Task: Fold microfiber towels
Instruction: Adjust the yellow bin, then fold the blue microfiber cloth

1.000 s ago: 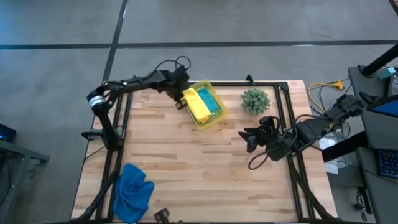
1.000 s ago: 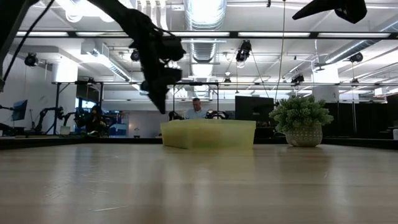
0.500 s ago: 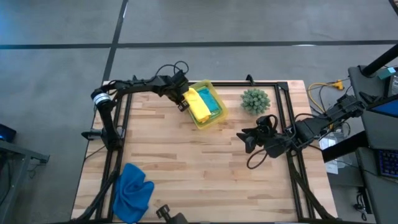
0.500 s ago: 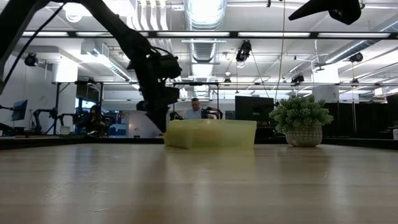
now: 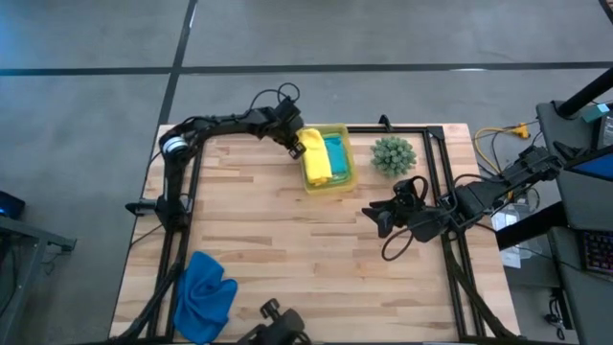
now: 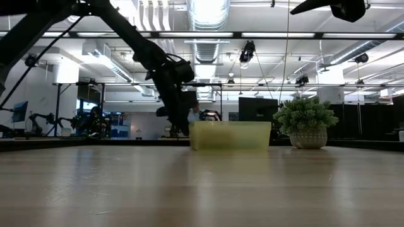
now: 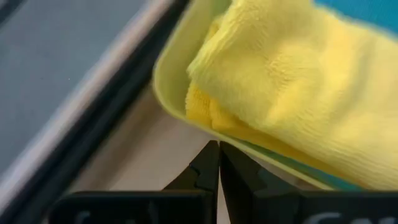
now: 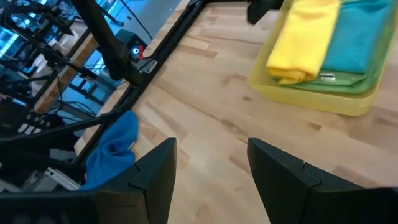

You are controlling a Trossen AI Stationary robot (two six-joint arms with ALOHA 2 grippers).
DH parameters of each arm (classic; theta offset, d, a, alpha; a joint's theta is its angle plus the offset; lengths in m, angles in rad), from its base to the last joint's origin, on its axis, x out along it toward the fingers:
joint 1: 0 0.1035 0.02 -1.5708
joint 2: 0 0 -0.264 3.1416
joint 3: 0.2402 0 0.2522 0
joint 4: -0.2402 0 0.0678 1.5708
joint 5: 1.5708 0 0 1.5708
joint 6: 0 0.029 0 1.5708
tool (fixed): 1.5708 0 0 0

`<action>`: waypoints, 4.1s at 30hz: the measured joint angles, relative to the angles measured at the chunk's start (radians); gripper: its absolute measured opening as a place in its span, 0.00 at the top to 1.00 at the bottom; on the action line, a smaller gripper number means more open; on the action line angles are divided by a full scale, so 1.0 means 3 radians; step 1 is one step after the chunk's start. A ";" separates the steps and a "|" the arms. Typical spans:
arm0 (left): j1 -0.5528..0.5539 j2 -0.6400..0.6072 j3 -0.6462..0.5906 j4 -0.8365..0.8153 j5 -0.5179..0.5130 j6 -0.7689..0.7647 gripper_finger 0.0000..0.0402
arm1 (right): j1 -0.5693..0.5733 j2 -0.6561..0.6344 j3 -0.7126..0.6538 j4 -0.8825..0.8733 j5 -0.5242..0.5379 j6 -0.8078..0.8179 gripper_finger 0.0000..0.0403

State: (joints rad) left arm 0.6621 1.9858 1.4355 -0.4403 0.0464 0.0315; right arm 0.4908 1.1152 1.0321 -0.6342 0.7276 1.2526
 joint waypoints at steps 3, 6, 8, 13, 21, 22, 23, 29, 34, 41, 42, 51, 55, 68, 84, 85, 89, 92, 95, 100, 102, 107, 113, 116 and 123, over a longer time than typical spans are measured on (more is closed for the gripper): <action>0.0000 0.0090 0.0173 0.0069 0.0084 0.0001 1.00 | 0.0000 0.0000 0.0000 0.0009 -0.0008 0.0010 0.52; 0.0000 0.0205 0.0331 0.0031 0.0136 0.0000 1.00 | 0.0000 0.0000 0.0000 0.0011 -0.0008 0.0011 0.52; 0.0001 0.0245 0.0423 -0.0057 0.0130 -0.0001 1.00 | 0.0000 0.0000 0.0000 0.0018 -0.0008 0.0011 0.52; 0.0062 0.0076 0.0437 -0.0161 0.0063 0.0003 1.00 | 0.0000 0.0000 0.0003 0.0032 -0.0009 -0.0013 0.52; 0.0057 -0.0816 0.0305 -0.0567 0.0165 0.0030 1.00 | -0.0001 -0.0006 -0.0003 0.0061 -0.0021 -0.0238 0.52; 0.0033 -0.0939 0.0302 -0.0635 0.0248 0.0033 1.00 | -0.0001 -0.0008 -0.0003 0.0077 -0.0043 -0.0274 0.52; 0.0009 -0.1061 0.0292 -0.0705 0.0354 0.0037 1.00 | -0.0001 -0.0010 -0.0003 0.0100 -0.0093 -0.0329 0.52; -0.0173 -0.1829 0.0028 -0.1085 0.1142 -0.0045 1.00 | -0.0001 -0.0006 -0.0006 0.0414 -0.0521 -0.0891 0.52; -0.0478 -0.2502 -0.0427 -0.1220 0.1919 -0.0521 1.00 | -0.0001 -0.0006 -0.0046 0.0931 -0.0936 -0.1419 0.52; -0.1531 -0.3490 -0.1120 -0.1218 0.1810 -0.1246 1.00 | -0.0003 -0.0005 -0.0208 0.1642 -0.1031 -0.1710 0.52; -0.1733 -0.3607 -0.1204 -0.1219 0.1708 -0.1385 1.00 | -0.0003 -0.0005 -0.0222 0.1675 -0.0971 -0.1709 0.52; -0.3598 -0.4097 -0.1850 -0.1245 0.0910 -0.2518 1.00 | -0.0003 -0.0003 -0.0273 0.1700 -0.0574 -0.1474 0.52; -0.3988 -0.3933 -0.2175 -0.1243 0.0975 -0.2547 0.96 | -0.0001 -0.0003 -0.0299 0.1706 -0.0538 -0.1469 0.52; -0.3820 -0.2789 -0.2822 -0.1610 0.0781 -0.1458 0.54 | 0.0000 -0.0003 -0.0314 0.1712 -0.0411 -0.1232 0.52; -0.3767 -0.1723 -0.2431 -0.1314 0.0909 -0.0943 0.96 | 0.0006 -0.0003 -0.0313 0.1715 -0.0413 -0.1145 0.52; -0.3748 -0.1728 -0.2355 -0.1288 0.0921 -0.0918 0.97 | 0.0006 -0.0003 -0.0313 0.1715 -0.0413 -0.1145 0.52; -0.3565 -0.1747 -0.2110 -0.1096 0.0892 -0.0941 0.99 | 0.0008 -0.0003 -0.0340 0.1708 -0.0414 -0.1146 0.52; -0.3318 -0.1777 -0.1914 -0.1050 0.0871 -0.0957 1.00 | 0.0008 -0.0003 -0.0381 0.1710 -0.0413 -0.1130 0.52; -0.3042 -0.1778 -0.1705 -0.1049 0.0777 -0.0958 1.00 | 0.0008 0.0001 -0.0454 0.1715 -0.0414 -0.1075 0.52; -0.2588 -0.1826 -0.1408 -0.0969 0.0564 -0.1007 1.00 | 0.0006 0.0212 -0.0615 0.1820 -0.0413 -0.0922 0.52; -0.2441 -0.1847 -0.1327 -0.0934 0.0444 -0.1099 1.00 | 0.0006 0.0379 -0.0691 0.2074 -0.0413 -0.0920 0.52; -0.2180 -0.1880 -0.1237 -0.0675 0.0333 -0.1108 1.00 | -0.0075 0.0993 -0.0905 0.2971 -0.0418 -0.1114 0.52; -0.2116 -0.1881 -0.1222 -0.0545 0.0249 -0.0927 1.00 | -0.0466 0.1928 -0.1196 0.5014 -0.0894 -0.1398 0.52; -0.2117 -0.1881 -0.1222 -0.0567 0.0235 -0.0807 1.00 | -0.0698 0.2380 -0.1244 0.5654 -0.1186 -0.1422 0.52; -0.2116 -0.1883 -0.1223 -0.0569 0.0217 -0.0692 1.00 | -0.1044 0.2976 -0.1076 0.5911 -0.1459 -0.1470 0.52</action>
State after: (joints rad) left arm 0.0273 1.4208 1.0687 -0.6109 0.1116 -0.1761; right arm 0.1776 2.0080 0.7094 1.1390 0.2899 0.8117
